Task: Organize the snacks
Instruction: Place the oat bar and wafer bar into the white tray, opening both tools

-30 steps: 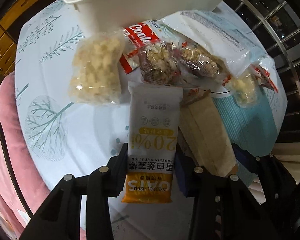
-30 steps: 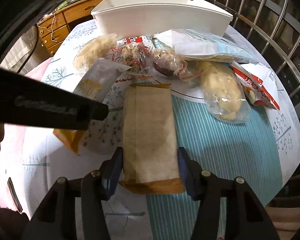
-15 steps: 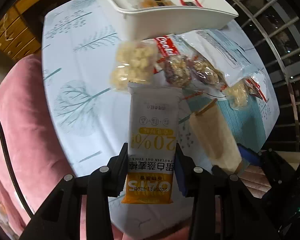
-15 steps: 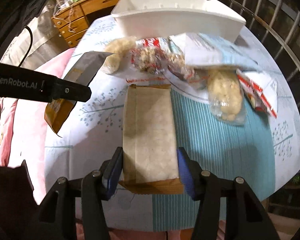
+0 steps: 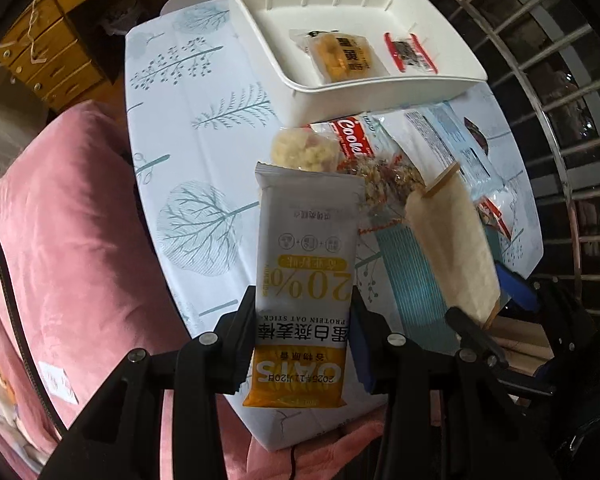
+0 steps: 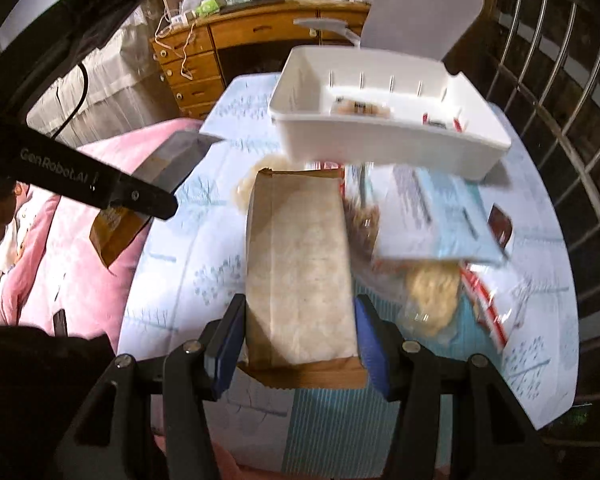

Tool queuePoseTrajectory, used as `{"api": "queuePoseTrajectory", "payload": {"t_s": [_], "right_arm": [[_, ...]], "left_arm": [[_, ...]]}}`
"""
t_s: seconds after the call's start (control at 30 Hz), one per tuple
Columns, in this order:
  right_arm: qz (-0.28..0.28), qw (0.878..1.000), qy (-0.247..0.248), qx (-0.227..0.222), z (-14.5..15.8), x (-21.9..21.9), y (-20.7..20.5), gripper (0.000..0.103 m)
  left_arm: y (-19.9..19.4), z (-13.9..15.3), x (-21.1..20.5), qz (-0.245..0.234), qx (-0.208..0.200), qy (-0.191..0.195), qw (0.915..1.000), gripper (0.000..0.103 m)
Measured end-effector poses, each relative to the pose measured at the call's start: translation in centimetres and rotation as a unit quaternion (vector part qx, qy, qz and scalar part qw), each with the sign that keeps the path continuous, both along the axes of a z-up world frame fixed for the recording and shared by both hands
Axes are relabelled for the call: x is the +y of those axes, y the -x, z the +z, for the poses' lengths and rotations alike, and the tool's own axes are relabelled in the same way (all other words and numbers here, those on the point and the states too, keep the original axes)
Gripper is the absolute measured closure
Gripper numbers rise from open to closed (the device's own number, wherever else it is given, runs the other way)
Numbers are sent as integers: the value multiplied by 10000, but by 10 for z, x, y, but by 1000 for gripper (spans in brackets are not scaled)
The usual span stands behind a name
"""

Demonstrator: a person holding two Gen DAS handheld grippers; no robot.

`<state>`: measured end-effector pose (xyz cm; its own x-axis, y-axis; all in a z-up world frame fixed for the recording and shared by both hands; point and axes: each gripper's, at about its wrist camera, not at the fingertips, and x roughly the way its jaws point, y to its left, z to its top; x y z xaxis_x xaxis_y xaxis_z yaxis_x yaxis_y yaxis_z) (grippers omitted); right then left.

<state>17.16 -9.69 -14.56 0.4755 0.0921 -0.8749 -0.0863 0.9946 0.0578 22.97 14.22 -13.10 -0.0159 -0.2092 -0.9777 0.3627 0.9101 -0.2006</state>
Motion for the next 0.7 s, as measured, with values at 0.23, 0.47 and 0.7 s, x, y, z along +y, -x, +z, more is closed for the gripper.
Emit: {"api": "queuePoseTrajectory", "payload": {"t_s": [0.23,0.47,0.7], "right_arm": [[103,9993,-188,-290,20,-20,-35,50],[195,9985,-243,-453,34,-58,-74,50],[93,9979,-520,-374,33,-109,-116,50]], "left_arm": [[-27,16,-12,333,-39,16,9994,63],[-60,38,-39,682,-211,62,9974,63],[-93,44,-74,1058,-382,239,9934,63]]}}
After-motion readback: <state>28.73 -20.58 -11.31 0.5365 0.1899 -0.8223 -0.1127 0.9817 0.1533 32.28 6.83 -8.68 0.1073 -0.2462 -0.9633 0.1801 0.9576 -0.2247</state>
